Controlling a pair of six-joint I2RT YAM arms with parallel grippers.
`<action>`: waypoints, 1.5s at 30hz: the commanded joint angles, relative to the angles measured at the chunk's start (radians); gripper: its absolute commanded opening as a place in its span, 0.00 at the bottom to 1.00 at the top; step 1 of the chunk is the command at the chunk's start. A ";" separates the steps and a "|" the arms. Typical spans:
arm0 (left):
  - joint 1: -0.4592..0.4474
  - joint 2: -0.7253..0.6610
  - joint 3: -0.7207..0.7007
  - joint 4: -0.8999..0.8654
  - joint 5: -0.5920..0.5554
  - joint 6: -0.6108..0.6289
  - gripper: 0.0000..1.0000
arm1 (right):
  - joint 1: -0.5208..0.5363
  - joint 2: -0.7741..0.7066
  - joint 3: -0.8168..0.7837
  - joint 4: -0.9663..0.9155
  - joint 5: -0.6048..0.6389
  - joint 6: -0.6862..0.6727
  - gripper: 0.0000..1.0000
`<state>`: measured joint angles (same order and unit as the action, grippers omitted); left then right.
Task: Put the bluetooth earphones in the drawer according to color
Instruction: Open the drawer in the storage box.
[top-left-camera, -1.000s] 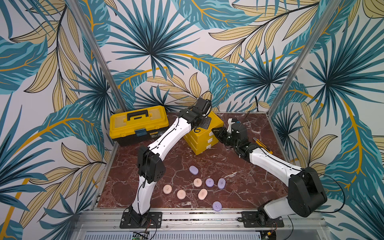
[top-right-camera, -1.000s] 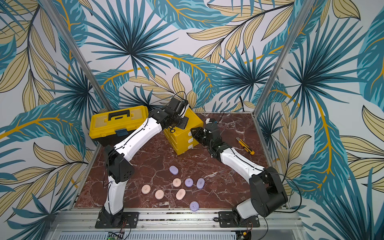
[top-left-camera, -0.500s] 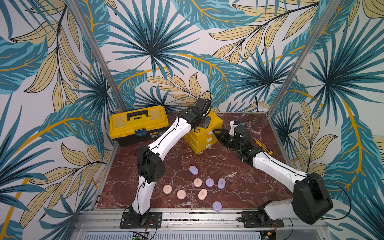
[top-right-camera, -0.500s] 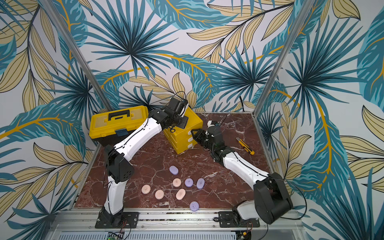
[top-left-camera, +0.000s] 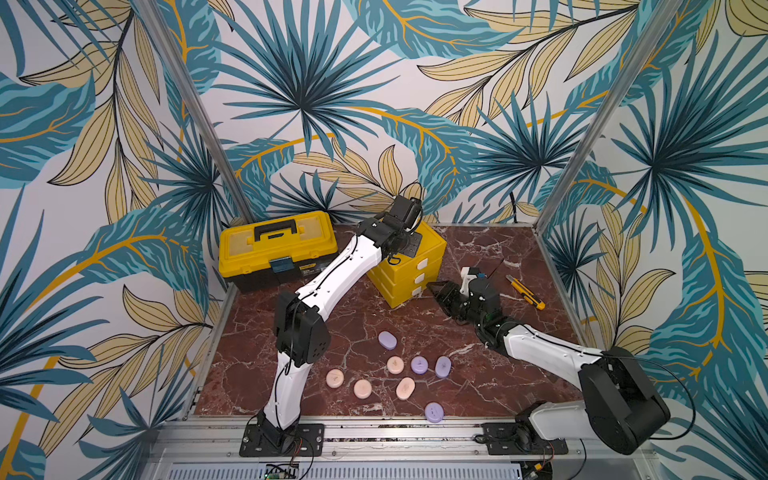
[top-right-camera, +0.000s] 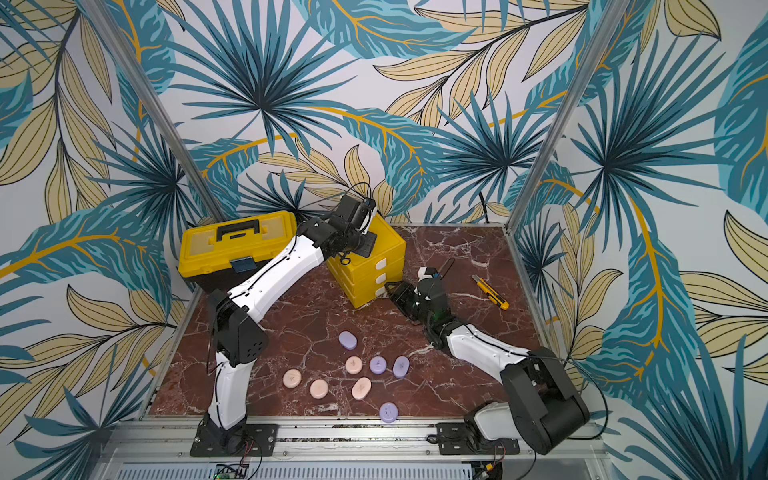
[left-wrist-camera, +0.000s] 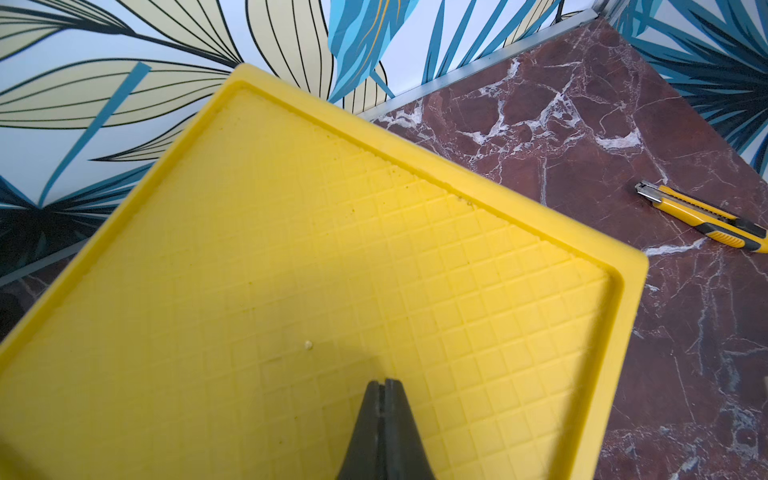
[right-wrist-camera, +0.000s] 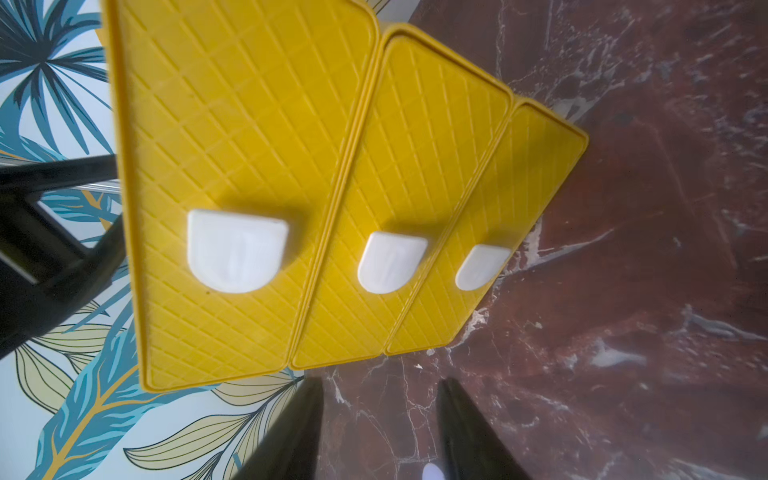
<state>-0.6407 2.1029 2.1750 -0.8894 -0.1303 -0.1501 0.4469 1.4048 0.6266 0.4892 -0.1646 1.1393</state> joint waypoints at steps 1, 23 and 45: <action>-0.022 0.090 -0.075 -0.206 0.092 -0.016 0.00 | 0.006 0.037 0.003 0.128 -0.028 0.028 0.51; -0.022 0.093 -0.073 -0.208 0.086 -0.006 0.00 | 0.006 0.292 0.065 0.364 -0.014 0.114 0.52; -0.022 0.090 -0.085 -0.210 0.089 -0.004 0.00 | 0.007 0.444 0.048 0.636 0.042 0.207 0.49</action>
<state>-0.6403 2.1029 2.1689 -0.8772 -0.1379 -0.1493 0.4488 1.8221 0.6659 1.0657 -0.1608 1.3277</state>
